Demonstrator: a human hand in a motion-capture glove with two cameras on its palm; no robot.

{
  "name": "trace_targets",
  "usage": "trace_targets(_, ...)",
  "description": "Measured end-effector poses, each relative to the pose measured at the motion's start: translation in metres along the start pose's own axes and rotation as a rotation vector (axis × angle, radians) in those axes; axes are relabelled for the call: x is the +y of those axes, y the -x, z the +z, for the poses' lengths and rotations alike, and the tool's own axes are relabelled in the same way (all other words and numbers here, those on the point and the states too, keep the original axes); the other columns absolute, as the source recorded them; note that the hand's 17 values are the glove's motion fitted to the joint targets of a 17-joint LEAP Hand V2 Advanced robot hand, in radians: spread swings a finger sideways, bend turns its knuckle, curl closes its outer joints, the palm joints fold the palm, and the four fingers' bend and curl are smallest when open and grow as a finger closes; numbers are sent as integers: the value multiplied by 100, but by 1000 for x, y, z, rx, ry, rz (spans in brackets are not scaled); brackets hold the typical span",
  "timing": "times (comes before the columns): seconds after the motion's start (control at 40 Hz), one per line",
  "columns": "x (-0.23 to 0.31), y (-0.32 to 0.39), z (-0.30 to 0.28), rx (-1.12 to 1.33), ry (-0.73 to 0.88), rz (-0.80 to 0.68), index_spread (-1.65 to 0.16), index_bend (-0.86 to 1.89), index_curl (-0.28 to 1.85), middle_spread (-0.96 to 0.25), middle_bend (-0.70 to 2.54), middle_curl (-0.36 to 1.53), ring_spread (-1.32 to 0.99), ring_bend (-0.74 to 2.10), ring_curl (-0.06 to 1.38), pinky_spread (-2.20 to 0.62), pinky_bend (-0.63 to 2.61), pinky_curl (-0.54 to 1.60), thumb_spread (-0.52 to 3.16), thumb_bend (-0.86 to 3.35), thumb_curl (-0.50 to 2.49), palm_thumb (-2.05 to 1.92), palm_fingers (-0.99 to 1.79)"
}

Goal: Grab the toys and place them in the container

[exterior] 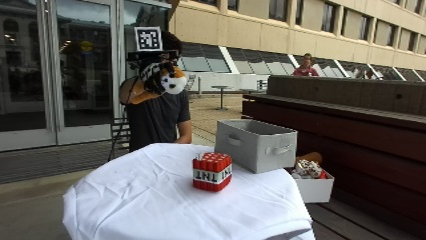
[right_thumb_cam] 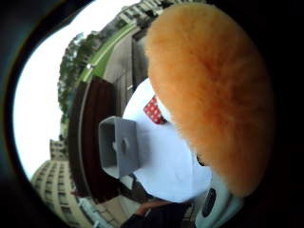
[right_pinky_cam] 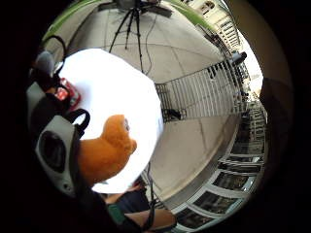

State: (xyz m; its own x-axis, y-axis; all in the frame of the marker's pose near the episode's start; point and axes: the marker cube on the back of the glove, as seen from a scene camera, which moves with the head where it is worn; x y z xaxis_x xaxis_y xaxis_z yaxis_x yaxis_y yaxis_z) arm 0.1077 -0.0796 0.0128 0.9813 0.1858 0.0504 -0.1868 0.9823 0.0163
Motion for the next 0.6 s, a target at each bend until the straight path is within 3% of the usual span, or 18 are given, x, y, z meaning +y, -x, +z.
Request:
trace_targets(0.275, 25, 161, -85, -19, -107, -119, -36, 4, -2, -40, 89, 57, -39, 140, 45, -45, 126, 38, 74, 22, 75, 73, 70)
trace_targets(0.599, 65, 313, -61, -76, -68, -336, -37, 4, -2, -41, 87, 59, -39, 141, 45, -45, 127, 39, 75, 20, 82, 73, 69)
